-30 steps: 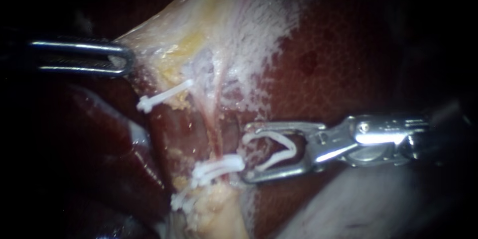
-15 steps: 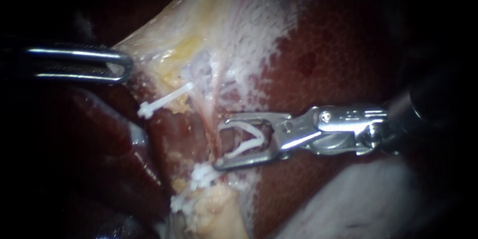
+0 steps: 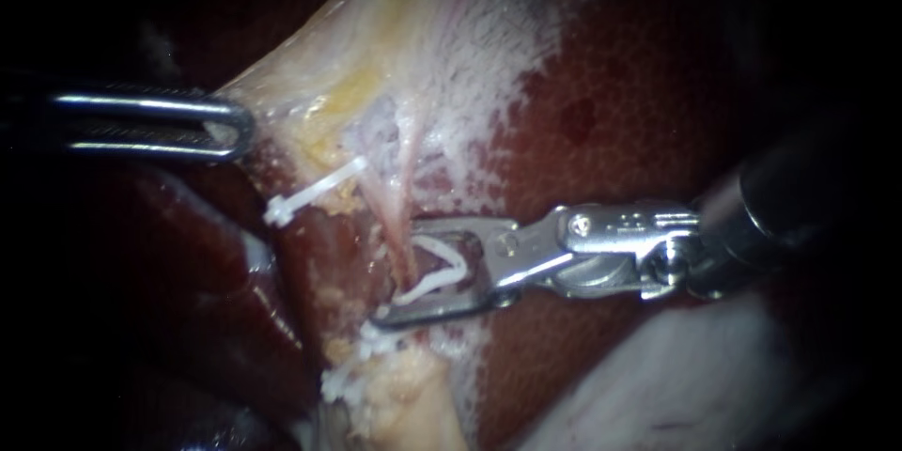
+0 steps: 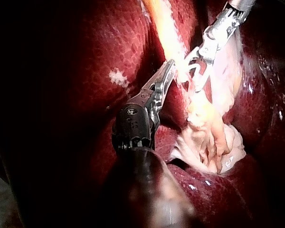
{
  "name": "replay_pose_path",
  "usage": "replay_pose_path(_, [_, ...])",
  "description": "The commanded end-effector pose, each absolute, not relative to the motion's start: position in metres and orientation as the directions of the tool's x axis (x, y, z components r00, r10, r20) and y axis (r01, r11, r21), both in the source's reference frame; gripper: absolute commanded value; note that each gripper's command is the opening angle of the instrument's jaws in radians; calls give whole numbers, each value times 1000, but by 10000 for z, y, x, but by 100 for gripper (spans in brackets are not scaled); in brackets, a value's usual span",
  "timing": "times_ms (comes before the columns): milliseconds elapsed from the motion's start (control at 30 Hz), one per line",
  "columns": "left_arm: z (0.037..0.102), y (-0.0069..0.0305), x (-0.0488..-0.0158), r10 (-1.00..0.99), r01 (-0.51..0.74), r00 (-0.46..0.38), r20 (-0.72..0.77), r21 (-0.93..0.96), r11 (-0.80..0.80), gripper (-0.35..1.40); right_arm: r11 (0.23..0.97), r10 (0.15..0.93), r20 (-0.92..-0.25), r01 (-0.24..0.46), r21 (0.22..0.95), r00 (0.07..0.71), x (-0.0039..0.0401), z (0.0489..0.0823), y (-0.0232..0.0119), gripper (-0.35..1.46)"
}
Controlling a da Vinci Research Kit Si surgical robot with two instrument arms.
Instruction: Clipping third clip right tube
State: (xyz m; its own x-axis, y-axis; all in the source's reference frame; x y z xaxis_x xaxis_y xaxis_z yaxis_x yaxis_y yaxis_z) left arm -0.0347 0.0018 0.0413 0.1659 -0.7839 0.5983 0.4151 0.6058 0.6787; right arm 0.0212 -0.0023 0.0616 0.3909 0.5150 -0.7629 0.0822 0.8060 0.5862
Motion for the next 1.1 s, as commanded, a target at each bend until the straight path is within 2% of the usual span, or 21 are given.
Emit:
replay_pose_path(33, [413, 18, -348, -784, 416, 166, 598, 679, 606, -35, 806, 515, -763, 81, 586, 391, 212, 615, -23, 49])
replay_pose_path(267, [413, 18, -349, -784, 416, 166, 598, 678, 605, -35, 781, 553, -734, 63, 622, 394, 210, 615, -23, 36])
replay_pose_path(367, [412, 18, -349, -784, 417, 166, 598, 678, 605, -35, 757, 585, -708, 48, 652, 397, 209, 613, -22, 18])
replay_pose_path(433, [412, 18, -349, -784, 417, 166, 598, 678, 605, -35, 744, 599, -695, 44, 666, 398, 206, 610, -22, -2])
replay_pose_path(600, [412, 18, -349, -784, 417, 166, 598, 678, 605, -35, 720, 627, -669, 31, 693, 399, 204, 607, -17, -26])
replay_pose_path(767, [412, 18, -349, -784, 417, 166, 598, 678, 605, -35, 718, 629, -667, 31, 696, 400, 202, 608, -20, -34])
replay_pose_path(1100, [413, 18, -349, -784, 416, 166, 598, 678, 605, -35, 718, 628, -667, 31, 695, 400, 201, 609, -21, -35])
